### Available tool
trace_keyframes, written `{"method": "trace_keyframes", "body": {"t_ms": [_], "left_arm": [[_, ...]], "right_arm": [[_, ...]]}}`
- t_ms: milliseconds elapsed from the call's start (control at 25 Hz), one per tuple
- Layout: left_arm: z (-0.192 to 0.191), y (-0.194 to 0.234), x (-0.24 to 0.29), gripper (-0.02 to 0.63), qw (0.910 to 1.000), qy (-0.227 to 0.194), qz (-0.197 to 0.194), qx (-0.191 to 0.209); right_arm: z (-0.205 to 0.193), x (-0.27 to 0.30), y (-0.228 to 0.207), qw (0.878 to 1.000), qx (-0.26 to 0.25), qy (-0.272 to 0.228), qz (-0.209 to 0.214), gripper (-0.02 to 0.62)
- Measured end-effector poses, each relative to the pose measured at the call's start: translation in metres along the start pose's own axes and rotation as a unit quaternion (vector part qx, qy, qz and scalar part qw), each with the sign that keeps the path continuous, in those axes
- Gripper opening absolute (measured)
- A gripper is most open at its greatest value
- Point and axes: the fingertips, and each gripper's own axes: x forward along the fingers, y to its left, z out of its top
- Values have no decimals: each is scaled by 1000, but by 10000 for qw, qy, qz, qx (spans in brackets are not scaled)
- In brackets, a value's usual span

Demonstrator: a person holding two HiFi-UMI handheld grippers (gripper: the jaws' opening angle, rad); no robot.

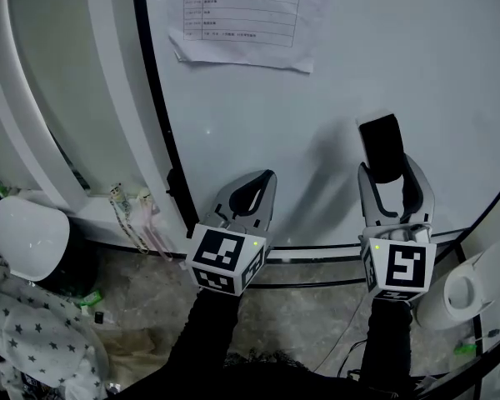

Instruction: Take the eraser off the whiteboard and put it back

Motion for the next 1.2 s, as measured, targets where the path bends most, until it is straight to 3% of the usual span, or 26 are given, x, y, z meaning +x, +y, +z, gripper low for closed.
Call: {"method": "trace_keyframes", "body": {"t_ms": [400,960,1200], "left_arm": [[0,-11,0,6,10000,41,-3,59],[-2,-25,-5,6,9993,224,37,308],[6,-27,-8,6,9998,6,98,149]], "right_arm": [[-11,-23,-16,9987,478,120,-121,279],[-13,-34,-19,9985,510,174,-74,280],[-16,-38,-20,9982,562,205,-61,279]]}}
